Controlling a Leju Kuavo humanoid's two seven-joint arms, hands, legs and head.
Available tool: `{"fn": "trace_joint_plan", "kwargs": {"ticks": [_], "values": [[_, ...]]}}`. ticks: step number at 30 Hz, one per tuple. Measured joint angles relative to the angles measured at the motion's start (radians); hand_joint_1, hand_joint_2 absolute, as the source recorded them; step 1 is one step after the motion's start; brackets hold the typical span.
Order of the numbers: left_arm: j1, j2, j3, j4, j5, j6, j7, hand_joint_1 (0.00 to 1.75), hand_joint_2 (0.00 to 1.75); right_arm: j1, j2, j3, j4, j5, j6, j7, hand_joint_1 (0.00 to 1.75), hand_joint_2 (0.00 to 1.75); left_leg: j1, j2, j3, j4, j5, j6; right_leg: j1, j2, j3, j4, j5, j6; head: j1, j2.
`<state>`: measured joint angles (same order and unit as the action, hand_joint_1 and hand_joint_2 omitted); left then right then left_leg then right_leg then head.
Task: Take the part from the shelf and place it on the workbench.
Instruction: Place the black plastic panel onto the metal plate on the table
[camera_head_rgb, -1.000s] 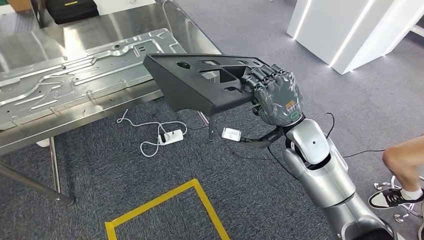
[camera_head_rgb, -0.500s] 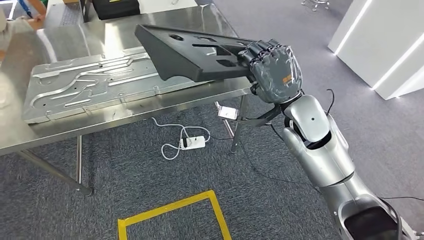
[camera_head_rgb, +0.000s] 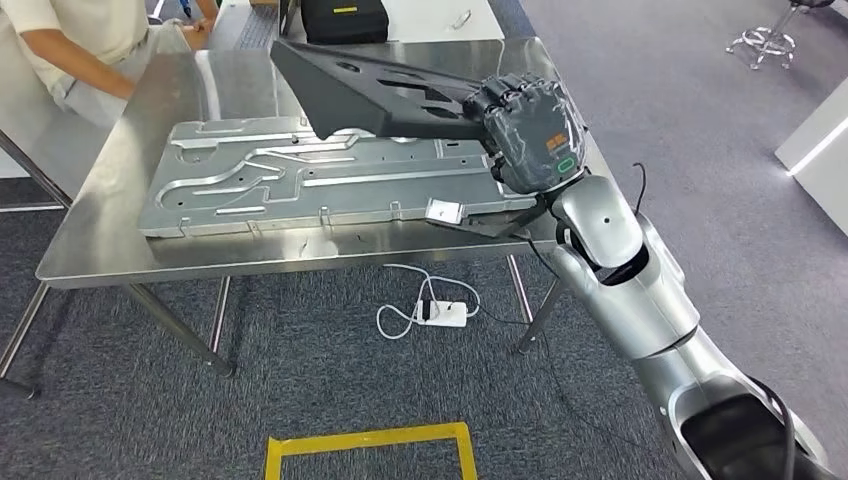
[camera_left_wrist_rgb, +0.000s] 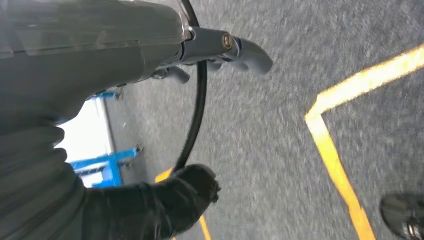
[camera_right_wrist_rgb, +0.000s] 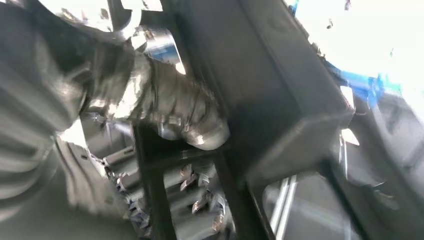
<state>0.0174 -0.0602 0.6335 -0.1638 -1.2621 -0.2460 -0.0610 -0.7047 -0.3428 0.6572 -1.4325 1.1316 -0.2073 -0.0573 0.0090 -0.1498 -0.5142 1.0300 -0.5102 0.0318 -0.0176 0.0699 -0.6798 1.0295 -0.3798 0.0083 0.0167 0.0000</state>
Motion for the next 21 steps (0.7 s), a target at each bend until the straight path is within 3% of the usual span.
{"fn": "trace_joint_plan", "kwargs": {"ticks": [2,4,5,7,8,9,11,13,17,19,21], "values": [[0.0,0.0,0.0,0.0,0.0,0.0,0.0,0.0,1.75,-0.019,0.0,0.0,0.011,-0.026,0.058,0.018,1.75,1.75,-0.003,0.038,-0.017,0.047,0.006,-0.007,-0.002,-0.017,0.024,-0.008,-0.009,-0.016,-0.001,0.0],[-0.004,0.0,0.0,0.0,0.0,0.0,0.0,0.0,1.75,-0.037,-0.003,0.0,0.028,-0.054,0.111,0.028,1.75,1.75,-0.003,0.104,-0.083,0.155,-0.008,-0.017,-0.002,-0.032,0.048,-0.012,-0.024,-0.027,-0.004,0.0],[-0.007,0.0,0.0,0.0,0.0,0.0,-0.001,0.0,1.75,-0.042,-0.005,0.0,0.038,-0.064,0.128,0.029,1.75,1.75,-0.001,0.126,-0.125,0.213,-0.031,-0.023,-0.002,-0.039,0.059,-0.012,-0.034,-0.03,-0.005,0.0],[-0.007,0.0,0.001,0.0,0.001,0.0,-0.001,0.0,1.75,-0.049,-0.008,0.001,0.057,-0.08,0.158,0.028,1.75,1.75,0.003,0.142,-0.189,0.274,-0.083,-0.031,-0.003,-0.049,0.082,-0.012,-0.055,-0.03,-0.006,0.0],[-0.006,0.0,0.001,0.0,0.001,0.0,0.0,0.0,1.75,-0.053,-0.008,0.002,0.066,-0.086,0.172,0.028,1.75,1.75,0.005,0.144,-0.201,0.263,-0.09,-0.033,-0.004,-0.051,0.096,-0.012,-0.066,-0.028,-0.006,0.0],[-0.004,0.001,0.001,0.0,0.001,0.0,0.0,0.0,1.75,-0.059,-0.009,0.003,0.074,-0.093,0.186,0.03,1.75,1.75,0.006,0.144,-0.2,0.223,-0.072,-0.033,-0.005,-0.053,0.11,-0.011,-0.078,-0.026,-0.006,0.0],[0.001,0.001,0.002,0.0,0.0,0.001,0.0,0.0,1.75,-0.075,-0.009,0.006,0.091,-0.109,0.21,0.035,1.75,1.75,0.005,0.146,-0.179,0.096,0.032,-0.029,-0.004,-0.058,0.137,-0.009,-0.102,-0.018,-0.006,0.0],[0.002,0.001,0.003,0.0,0.0,0.002,0.0,0.0,1.75,-0.093,-0.011,0.011,0.11,-0.123,0.229,0.039,1.75,1.75,0.002,0.147,-0.162,0.016,0.108,-0.019,0.0,-0.061,0.153,-0.008,-0.126,-0.006,-0.005,0.0],[0.001,0.0,0.007,0.0,-0.002,0.003,0.001,0.0,1.75,-0.116,-0.016,0.018,0.151,-0.142,0.258,0.053,1.75,1.75,0.004,0.143,-0.136,-0.003,0.112,0.007,0.001,-0.062,0.162,0.022,-0.134,0.018,-0.004,0.0],[-0.001,0.0,0.008,0.0,-0.004,0.003,0.001,0.0,1.75,-0.13,-0.017,0.023,0.182,-0.144,0.266,0.054,1.75,1.75,0.003,0.142,-0.121,-0.005,0.105,0.018,-0.002,-0.064,0.114,0.108,-0.157,0.022,-0.004,0.0],[-0.002,0.0,0.013,0.0,-0.006,0.003,0.001,0.0,1.75,-0.135,-0.018,0.029,0.214,-0.142,0.27,0.055,1.75,1.75,-0.001,0.139,-0.109,-0.005,0.092,0.024,-0.002,-0.065,0.034,0.223,-0.205,0.023,-0.004,0.0]]}}
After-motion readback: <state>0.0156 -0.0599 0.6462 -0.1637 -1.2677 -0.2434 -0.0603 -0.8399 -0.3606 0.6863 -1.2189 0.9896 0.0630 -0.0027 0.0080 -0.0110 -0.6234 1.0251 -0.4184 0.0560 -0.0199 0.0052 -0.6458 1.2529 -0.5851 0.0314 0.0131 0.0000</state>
